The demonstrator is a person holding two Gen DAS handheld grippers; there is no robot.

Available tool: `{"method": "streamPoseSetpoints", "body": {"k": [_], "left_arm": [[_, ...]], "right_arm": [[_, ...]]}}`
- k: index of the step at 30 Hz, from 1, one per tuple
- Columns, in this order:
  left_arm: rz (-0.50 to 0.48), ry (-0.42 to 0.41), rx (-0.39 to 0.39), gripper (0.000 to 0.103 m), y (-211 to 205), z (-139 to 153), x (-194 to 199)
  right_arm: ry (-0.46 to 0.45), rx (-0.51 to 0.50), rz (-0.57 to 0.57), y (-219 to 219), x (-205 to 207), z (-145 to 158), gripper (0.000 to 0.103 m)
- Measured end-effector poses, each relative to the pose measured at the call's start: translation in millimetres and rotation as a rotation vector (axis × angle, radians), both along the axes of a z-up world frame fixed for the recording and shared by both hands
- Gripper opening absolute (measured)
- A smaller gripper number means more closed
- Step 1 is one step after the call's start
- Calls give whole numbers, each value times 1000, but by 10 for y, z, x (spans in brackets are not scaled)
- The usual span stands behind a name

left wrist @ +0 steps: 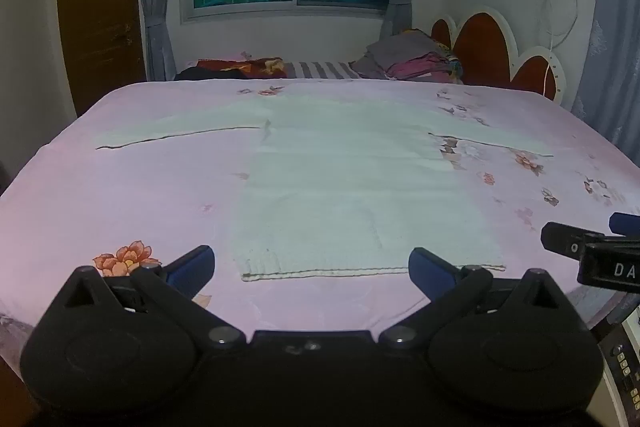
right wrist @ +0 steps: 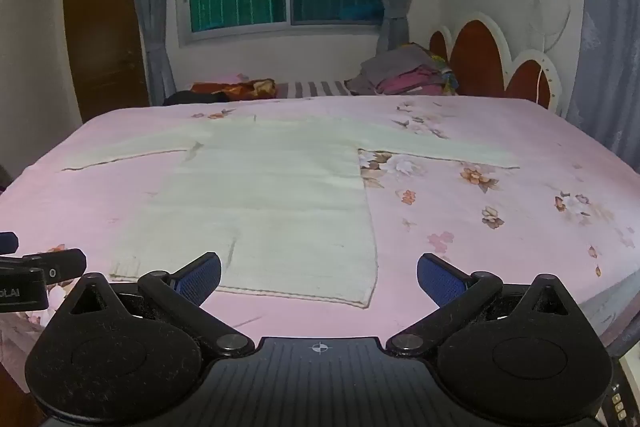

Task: Fold small clothes

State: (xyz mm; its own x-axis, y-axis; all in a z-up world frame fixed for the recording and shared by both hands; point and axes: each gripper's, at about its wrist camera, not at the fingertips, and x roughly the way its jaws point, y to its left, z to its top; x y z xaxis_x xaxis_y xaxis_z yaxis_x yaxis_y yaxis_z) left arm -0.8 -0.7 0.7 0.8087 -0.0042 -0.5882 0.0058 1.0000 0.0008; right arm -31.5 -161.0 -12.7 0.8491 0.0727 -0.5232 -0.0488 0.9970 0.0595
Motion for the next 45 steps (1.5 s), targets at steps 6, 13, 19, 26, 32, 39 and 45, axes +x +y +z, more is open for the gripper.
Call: {"method": "streamPoseSetpoints", "body": {"k": [6, 13, 19, 26, 32, 39, 45], "left_arm": [[4, -4, 4, 103, -4, -1, -43], [9, 8, -13, 103, 34, -3, -18], [6, 9, -13, 103, 40, -11, -17], [15, 6, -5, 103, 30, 7, -17], [17, 3, -5, 103, 2, 8, -32], [18, 0, -2, 103, 1, 9, -36], [20, -2, -2, 103, 2, 10, -33]], "right_arm": [[9, 6, -1, 5, 8, 5, 103], [11, 8, -9, 66, 10, 51, 103], [12, 12, -4, 39, -11, 43, 103], [8, 14, -2, -17, -37, 48, 103], [7, 14, -2, -36, -40, 50, 103], [7, 16, -5, -66, -46, 72, 103], [11, 16, -6, -79, -40, 64, 103]]}}
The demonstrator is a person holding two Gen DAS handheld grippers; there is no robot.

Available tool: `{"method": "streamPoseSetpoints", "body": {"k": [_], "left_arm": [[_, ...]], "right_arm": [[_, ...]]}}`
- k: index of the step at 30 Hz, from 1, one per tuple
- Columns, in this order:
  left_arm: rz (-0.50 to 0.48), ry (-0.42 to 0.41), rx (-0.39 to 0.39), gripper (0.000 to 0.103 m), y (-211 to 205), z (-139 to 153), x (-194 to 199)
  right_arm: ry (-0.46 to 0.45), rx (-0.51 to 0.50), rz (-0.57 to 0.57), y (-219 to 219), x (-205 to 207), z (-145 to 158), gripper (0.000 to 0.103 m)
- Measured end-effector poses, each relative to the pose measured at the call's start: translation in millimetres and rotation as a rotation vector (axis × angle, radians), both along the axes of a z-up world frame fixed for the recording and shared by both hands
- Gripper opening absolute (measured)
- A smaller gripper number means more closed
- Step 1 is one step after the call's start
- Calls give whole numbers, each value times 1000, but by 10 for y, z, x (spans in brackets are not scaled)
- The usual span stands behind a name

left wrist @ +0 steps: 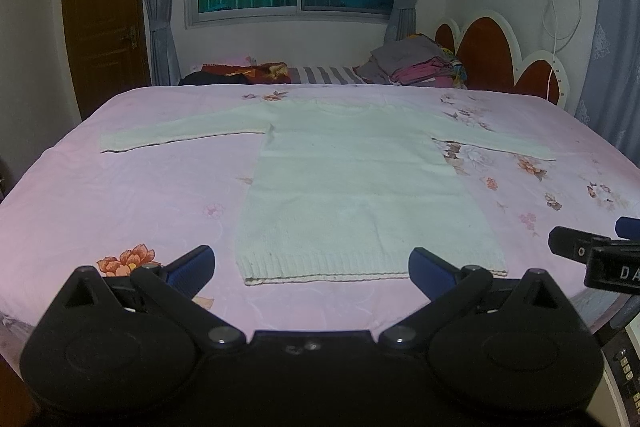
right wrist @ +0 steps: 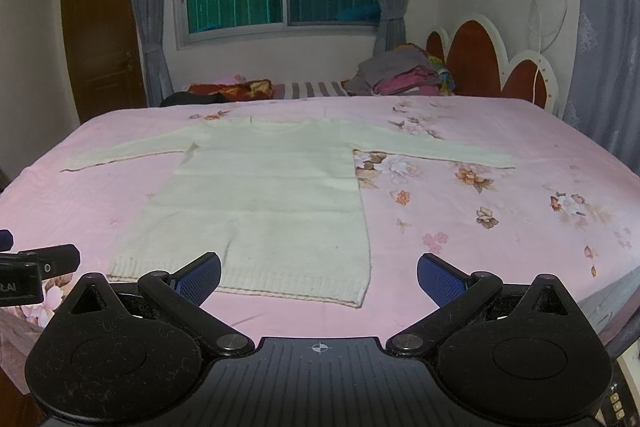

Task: Fold small clothes

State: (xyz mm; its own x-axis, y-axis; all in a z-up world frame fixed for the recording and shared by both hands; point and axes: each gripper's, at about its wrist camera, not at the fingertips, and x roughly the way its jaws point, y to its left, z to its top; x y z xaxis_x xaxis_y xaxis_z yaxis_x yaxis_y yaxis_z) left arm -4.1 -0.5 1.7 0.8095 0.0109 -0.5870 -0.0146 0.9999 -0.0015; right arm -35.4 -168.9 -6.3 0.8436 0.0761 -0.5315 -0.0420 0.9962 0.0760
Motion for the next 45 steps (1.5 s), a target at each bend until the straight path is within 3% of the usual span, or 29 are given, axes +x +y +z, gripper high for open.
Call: {"method": "streamPoseSetpoints", "body": {"k": [45], "left_arm": [[6, -15, -2, 103, 48, 42, -2]], "right_arm": [[-8, -10, -1, 5, 36, -10, 103]]}}
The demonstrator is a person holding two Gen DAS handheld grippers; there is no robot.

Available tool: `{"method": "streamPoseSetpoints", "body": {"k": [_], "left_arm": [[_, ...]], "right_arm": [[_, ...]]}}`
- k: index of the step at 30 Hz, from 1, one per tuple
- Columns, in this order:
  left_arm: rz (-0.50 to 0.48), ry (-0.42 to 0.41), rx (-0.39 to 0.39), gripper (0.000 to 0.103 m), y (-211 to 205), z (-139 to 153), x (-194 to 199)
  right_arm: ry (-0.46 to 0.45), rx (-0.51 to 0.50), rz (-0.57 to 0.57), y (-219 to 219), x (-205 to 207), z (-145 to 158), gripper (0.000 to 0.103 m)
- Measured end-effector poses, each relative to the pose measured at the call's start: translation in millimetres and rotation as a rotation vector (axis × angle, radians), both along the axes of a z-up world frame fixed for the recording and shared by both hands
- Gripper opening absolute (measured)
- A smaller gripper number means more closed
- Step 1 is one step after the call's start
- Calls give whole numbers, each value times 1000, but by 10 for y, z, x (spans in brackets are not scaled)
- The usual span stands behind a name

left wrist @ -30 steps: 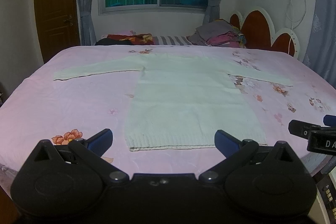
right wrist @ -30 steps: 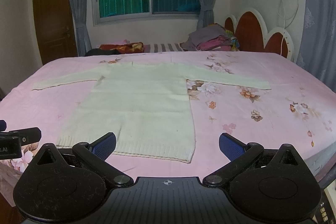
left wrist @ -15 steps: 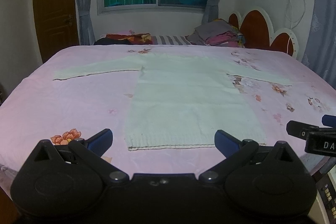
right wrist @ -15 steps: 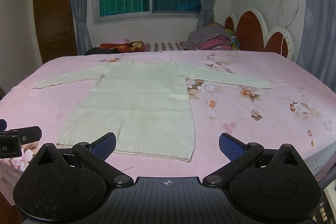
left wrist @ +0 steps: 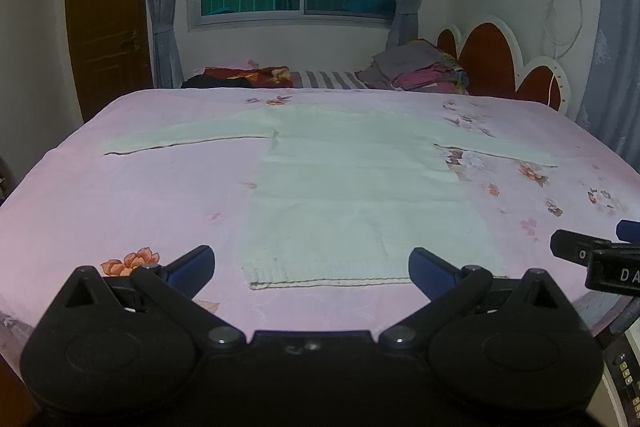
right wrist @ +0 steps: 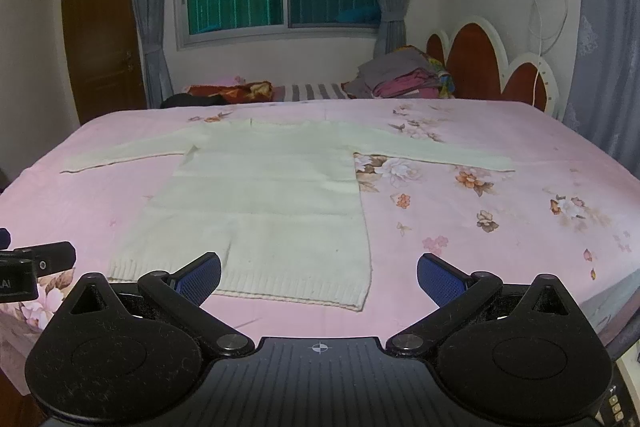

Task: Fold small clothes

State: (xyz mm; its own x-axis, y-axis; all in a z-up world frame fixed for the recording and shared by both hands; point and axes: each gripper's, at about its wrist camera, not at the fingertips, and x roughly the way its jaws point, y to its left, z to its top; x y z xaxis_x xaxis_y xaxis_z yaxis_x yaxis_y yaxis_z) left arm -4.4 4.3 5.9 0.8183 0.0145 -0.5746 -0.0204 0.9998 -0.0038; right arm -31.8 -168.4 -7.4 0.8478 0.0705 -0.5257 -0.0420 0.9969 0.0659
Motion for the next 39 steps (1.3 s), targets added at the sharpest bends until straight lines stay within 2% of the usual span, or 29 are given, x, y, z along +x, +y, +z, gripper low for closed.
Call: {"method": "streamPoseSetpoints", "body": {"k": [11, 19, 22, 28, 34, 39], "left_arm": [[-3, -13, -12, 103, -7, 6, -16], [-13, -20, -18, 103, 6, -5, 173], [-24, -27, -62, 103, 53, -24, 320], [-54, -29, -39, 103, 65, -76, 697], [-112, 20, -72, 103, 85, -142, 1282], [-148, 20, -94, 103, 134, -142, 1682]], "right_arm": [[1, -2, 3, 16, 2, 10, 103], [4, -12, -13, -7, 78, -10, 103], [5, -13, -37, -61, 189, -10, 103], [11, -14, -89, -184, 504, -11, 103], [17, 18, -130, -276, 964, -35, 103], [-1, 15, -180, -363, 1352, 10, 103]]}}
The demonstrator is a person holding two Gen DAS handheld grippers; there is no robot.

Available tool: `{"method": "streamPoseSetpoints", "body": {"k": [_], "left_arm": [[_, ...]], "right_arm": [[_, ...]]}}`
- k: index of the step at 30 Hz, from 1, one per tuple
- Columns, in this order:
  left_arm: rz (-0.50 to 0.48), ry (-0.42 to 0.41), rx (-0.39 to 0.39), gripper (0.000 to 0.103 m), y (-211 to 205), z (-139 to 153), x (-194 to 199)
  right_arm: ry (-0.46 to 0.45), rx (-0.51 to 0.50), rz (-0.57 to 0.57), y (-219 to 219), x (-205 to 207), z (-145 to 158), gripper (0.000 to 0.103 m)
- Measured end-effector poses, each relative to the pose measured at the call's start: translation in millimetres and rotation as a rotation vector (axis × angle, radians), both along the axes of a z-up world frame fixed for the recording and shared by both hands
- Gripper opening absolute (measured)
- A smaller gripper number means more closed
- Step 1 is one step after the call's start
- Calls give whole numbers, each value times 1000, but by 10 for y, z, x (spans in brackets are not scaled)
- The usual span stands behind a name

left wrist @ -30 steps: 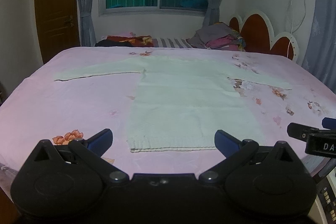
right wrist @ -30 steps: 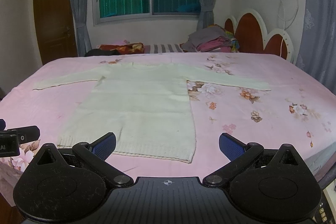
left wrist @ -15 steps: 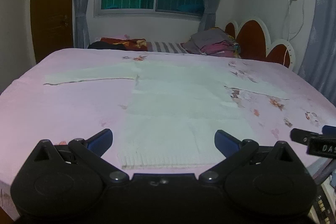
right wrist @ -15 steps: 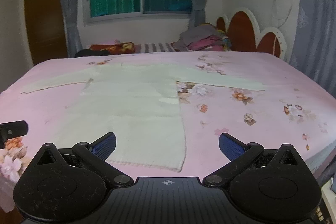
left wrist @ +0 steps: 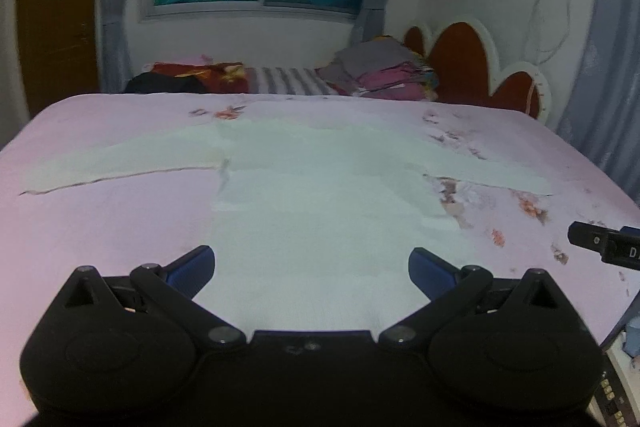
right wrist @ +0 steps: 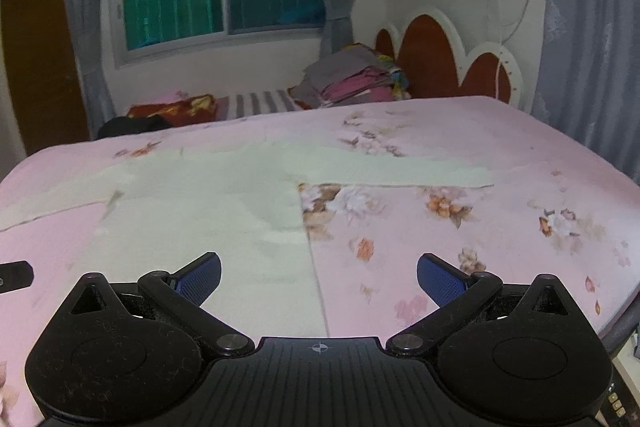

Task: Fold small clothes
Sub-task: 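Reach the right gripper to the sweater's side edge and grasp it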

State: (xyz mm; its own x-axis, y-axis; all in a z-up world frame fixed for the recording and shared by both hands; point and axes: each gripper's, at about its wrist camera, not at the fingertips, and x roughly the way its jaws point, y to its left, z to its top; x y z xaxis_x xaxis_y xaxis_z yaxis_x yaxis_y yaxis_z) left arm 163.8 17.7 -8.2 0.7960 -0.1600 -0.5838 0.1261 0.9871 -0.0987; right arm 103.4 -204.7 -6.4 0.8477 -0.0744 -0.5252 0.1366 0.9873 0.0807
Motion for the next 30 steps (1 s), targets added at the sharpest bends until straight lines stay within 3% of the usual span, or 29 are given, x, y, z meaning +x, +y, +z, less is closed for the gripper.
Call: {"method": "streamPoseSetpoints", "body": {"k": [9, 18, 19, 20, 21, 27, 30], "left_arm": [[-13, 26, -52, 103, -168, -116, 569], [93, 100, -31, 103, -457, -318, 1230], [108, 108, -26, 103, -509, -323, 1310], [117, 113, -23, 103, -555, -321, 1376], [125, 115, -15, 103, -611, -320, 1449], [191, 125, 2, 103, -891, -339, 1873], [182, 141, 14, 103, -1027, -414, 2056]], "right_arm": [[-14, 23, -72, -363, 436, 4, 102], [-51, 34, -180, -1237, 1106, -198, 102], [-48, 38, -187, -1372, 1230, -241, 96], [-42, 40, -197, -1518, 1370, -289, 83], [-30, 41, -216, -1653, 1489, -327, 61], [24, 154, -303, -2517, 2143, -659, 59], [46, 219, -330, -2900, 2394, -829, 41]]}}
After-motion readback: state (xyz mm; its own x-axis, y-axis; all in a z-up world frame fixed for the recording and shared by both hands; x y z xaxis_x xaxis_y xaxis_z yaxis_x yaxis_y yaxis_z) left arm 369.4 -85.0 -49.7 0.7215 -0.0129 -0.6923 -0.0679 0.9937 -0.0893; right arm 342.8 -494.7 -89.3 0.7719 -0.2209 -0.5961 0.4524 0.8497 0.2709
